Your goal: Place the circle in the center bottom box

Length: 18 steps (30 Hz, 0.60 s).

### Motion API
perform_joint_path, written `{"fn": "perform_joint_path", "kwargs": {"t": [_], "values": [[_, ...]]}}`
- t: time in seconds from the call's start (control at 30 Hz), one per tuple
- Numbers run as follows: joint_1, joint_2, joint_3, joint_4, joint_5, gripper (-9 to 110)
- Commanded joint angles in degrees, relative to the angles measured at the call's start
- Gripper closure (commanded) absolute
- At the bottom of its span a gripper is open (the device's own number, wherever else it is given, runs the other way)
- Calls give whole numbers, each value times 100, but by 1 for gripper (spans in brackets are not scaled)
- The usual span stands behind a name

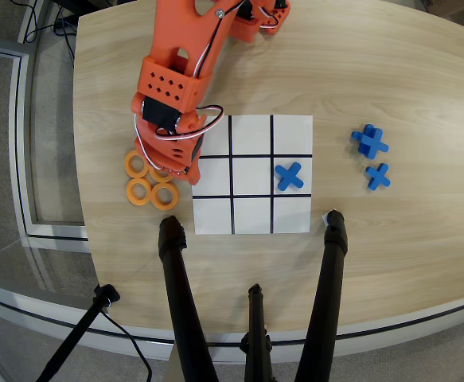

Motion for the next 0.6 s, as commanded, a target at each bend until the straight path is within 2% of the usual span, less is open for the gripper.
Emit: {"fn": "perform_joint_path", "kwargs": {"t": [0.0,0.57], "values": [[79,-53,-211,-114,-70,78],[211,-387,-246,-378,-167,78]]}}
